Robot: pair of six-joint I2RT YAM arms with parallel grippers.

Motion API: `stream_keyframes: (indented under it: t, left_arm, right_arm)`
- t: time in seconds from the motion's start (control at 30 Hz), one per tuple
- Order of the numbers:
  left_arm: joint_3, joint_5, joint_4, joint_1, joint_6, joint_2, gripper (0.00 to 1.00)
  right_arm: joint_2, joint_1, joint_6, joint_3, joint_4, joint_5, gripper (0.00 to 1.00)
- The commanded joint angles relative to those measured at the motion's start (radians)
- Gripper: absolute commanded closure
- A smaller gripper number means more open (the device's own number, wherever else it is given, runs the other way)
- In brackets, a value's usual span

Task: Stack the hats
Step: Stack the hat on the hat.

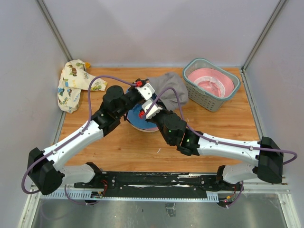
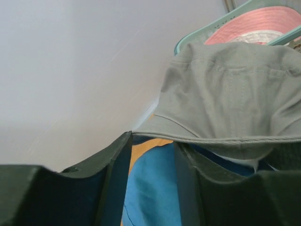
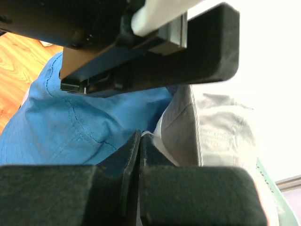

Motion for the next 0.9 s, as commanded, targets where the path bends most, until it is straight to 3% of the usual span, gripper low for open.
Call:
stream_keyframes:
  t: [0.0,0.2,0.37,0.6,0.87]
  left_arm:
    - [0.041,0.056,-0.058,0.001,0.019,0.016,0.64]
    - [0.045,0.059,-0.092,0.007,0.0,0.015,0.99]
    - [0.039,-0.015,-0.056,0.016,-0.036,0.005,0.99]
    - [-0.044,-0.151,0.121,0.088,-0.168,-0.108,0.99]
    - [-0.073,-0.193,0.122,0.097,-0.277,-0.165,1.0]
  right_arm:
    - [-0.013,0.024,-0.012,0.01,0.046,-0.009,1.0]
    - [-0.013,0.024,-0.011,0.007,0.05,-0.006,0.99]
    - [-0.016,0.023,-0.018,0.006,0.055,0.009,0.99]
    - [-0.026,0.024,-0.041,0.009,0.065,0.026,1.0]
    - [-0.009,0.024,-0.063,0.064,0.047,0.016,1.0]
